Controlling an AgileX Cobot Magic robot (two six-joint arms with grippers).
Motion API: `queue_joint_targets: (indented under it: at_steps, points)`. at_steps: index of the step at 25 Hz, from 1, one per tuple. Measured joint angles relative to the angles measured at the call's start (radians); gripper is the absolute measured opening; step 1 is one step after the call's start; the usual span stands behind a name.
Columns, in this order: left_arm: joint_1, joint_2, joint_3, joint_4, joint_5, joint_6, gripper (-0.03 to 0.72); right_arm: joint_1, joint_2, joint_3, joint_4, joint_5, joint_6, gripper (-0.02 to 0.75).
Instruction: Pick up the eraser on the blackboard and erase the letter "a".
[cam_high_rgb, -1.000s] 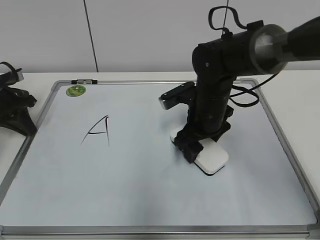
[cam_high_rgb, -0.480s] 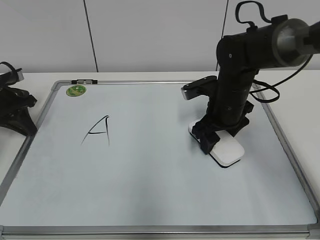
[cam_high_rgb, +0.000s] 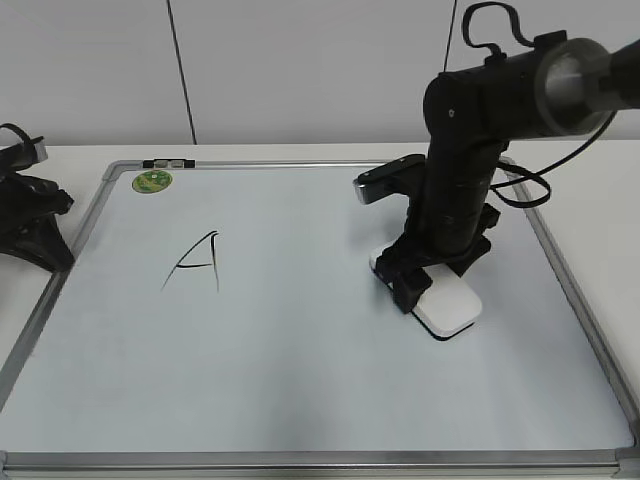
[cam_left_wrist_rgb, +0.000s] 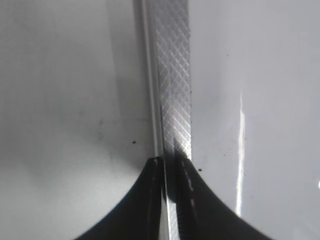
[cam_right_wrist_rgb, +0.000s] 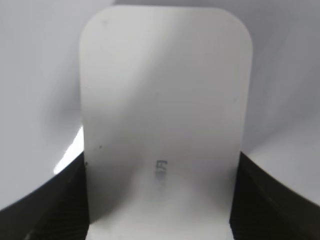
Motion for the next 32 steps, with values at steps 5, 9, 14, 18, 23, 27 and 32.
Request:
queue_joint_targets:
  at_steps: [5,9,14,18,23,27,32]
  points:
    - [0.0,0.0,0.0,0.0,0.0,0.0,0.038,0.076,0.0,0.0,0.012,0.011,0.002,0.524]
    - [0.0,0.0,0.0,0.0,0.0,0.0,0.038,0.133,0.0,0.0,0.018,0.019,-0.002,0.524]
    - [0.0,0.0,0.0,0.0,0.0,0.0,0.038,0.142,0.0,-0.055,0.02,0.09,-0.007,0.524]
    - [0.0,0.0,0.0,0.0,0.0,0.0,0.038,0.142,-0.031,-0.108,-0.015,0.134,-0.007,0.524]
    - [0.0,0.0,0.0,0.0,0.0,0.0,0.038,0.103,-0.086,-0.116,-0.066,0.165,0.028,0.524]
    - [0.0,0.0,0.0,0.0,0.0,0.0,0.037,-0.006,-0.098,-0.116,-0.067,0.203,0.055,0.524]
    - [0.0,0.0,0.0,0.0,0.0,0.0,0.038,-0.162,-0.118,-0.116,-0.043,0.214,0.088,0.524]
